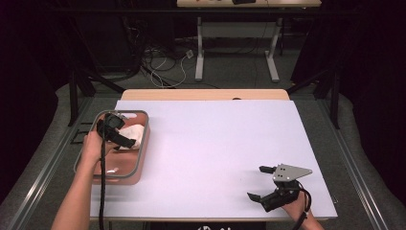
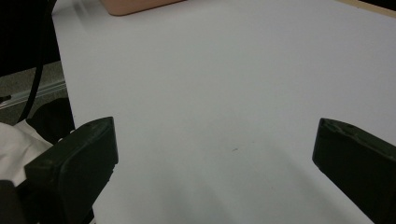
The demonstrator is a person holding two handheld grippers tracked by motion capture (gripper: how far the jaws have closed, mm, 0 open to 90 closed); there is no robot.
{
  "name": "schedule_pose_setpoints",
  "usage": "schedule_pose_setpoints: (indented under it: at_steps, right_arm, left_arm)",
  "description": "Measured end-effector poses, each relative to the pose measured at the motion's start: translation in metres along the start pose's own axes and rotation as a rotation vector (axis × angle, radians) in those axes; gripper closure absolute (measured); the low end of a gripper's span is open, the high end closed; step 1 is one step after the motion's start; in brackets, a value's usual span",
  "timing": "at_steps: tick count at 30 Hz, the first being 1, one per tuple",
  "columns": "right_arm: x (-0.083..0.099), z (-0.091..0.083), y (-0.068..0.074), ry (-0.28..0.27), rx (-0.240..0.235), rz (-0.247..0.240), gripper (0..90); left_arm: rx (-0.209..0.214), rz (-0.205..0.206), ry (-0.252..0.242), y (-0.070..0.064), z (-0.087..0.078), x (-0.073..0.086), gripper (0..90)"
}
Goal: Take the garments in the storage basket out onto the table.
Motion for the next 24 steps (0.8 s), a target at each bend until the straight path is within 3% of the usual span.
schedule_pose_setpoints:
  at_steps: [24]
  right_arm:
    - [0.000,0.000,0.000,0.002,-0.003,0.000,0.0]
  left_arm:
    - [-0.005,-0.011,0.100,0.003,0.023,0.008,0.2]
Point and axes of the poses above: each handheld gripper's, and its own axes: z roughly forward along the jaws, x roughly out of its underside, y roughly to its left, the point moved 3 cm from there along z, roughly forward along the jaws, and after that the axes turned 10 degrees about -y, right-handed, at the moved point
